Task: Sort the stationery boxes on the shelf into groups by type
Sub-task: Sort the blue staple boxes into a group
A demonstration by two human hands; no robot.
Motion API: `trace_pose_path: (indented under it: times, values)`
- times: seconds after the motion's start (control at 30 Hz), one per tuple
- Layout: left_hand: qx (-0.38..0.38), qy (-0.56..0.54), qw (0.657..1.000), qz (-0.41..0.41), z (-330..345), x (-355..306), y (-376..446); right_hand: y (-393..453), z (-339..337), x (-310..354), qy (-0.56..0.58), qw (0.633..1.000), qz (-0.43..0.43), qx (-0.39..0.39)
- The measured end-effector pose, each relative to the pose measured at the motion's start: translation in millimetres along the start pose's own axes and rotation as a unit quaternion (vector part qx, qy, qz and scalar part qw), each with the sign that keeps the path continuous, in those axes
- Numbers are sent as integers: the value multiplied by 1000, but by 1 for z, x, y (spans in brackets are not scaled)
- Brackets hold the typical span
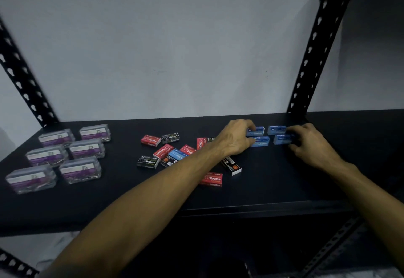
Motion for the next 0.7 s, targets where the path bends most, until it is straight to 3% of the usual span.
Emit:
trace_pose_path:
  times: [0.37,0.7]
  values:
    - [34,15,999,-12,-76,33,-53,-18,-16,61,-1,998,-50,-46]
    - [9,23,997,-67,-122,87,-105,-41,0,176,25,984,-175,8]
Point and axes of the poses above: each hand's wrist, its own y-axis towards the middle knuckle, its own z-axis out of the palm, x = y × z, the point moved 7 cm from there along y, towards the middle knuckle, and after that the axes turned 3 degrees about -y, right-handed, at the moved point
